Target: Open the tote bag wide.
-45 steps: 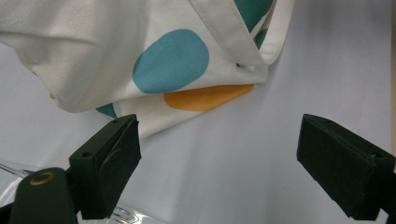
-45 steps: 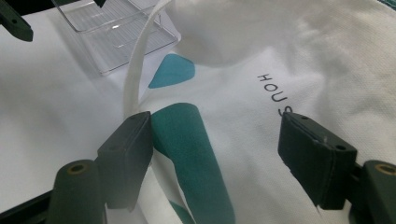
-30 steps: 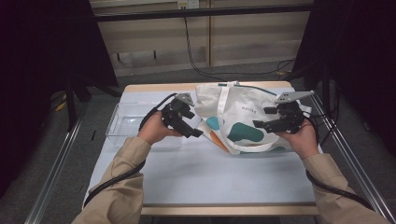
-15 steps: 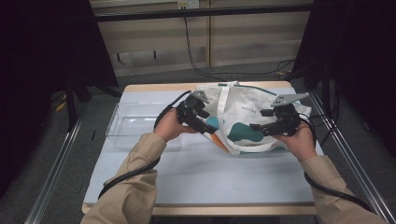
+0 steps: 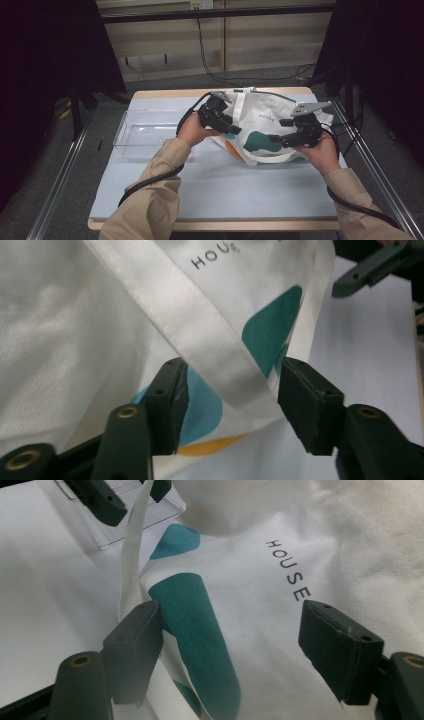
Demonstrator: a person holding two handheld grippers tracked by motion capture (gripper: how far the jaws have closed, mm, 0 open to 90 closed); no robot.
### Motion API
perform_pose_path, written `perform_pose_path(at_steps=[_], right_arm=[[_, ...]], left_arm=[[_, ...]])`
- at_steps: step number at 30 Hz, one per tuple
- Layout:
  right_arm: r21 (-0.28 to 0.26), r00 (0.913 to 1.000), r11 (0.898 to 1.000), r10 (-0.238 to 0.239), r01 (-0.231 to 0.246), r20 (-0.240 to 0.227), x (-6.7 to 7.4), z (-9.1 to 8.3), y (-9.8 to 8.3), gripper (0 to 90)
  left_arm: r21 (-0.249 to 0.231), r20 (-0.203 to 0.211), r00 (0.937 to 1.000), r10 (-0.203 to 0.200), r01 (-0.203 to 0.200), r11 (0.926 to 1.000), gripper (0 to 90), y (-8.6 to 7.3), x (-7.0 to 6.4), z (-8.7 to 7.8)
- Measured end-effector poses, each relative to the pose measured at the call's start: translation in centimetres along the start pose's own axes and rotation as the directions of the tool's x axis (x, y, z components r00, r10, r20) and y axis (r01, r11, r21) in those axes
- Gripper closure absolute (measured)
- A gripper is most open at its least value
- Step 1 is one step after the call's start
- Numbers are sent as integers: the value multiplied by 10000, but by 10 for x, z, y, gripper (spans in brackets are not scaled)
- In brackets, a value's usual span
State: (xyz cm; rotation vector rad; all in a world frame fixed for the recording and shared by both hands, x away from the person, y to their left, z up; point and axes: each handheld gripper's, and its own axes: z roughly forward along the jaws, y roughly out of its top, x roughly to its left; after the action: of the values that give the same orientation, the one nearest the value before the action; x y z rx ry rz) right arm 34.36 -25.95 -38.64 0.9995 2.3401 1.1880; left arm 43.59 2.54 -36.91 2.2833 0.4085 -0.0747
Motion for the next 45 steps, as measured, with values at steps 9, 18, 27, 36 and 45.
perform_pose_path(at_steps=[9, 18, 27, 36, 45], right_arm=[[6, 10000, 10000, -27, 27, 12, 0, -1, 1, 254], [-4, 10000, 10000, -3, 3, 1, 0, -1, 0, 253], [-8, 10000, 10000, 22, -22, 36, 0, -2, 2, 247], [-185, 9997, 9998, -110, 115, 226, -3, -9, 12, 232], [-332, 9972, 9984, -444, 464, 600, -7, -14, 25, 208]], left_arm=[[456, 27, 9998, 208, -209, 9987, 785, 4, 0, 5], [794, 484, 9982, 359, -397, 9961, 882, 0, -9, 3], [1054, 596, 9961, 654, -714, 9919, 883, -16, -24, -5], [1363, 543, 9969, 565, -634, 9886, 886, -37, -27, -13], [1493, 539, 9974, 477, -553, 9872, 885, -53, -25, -22]])
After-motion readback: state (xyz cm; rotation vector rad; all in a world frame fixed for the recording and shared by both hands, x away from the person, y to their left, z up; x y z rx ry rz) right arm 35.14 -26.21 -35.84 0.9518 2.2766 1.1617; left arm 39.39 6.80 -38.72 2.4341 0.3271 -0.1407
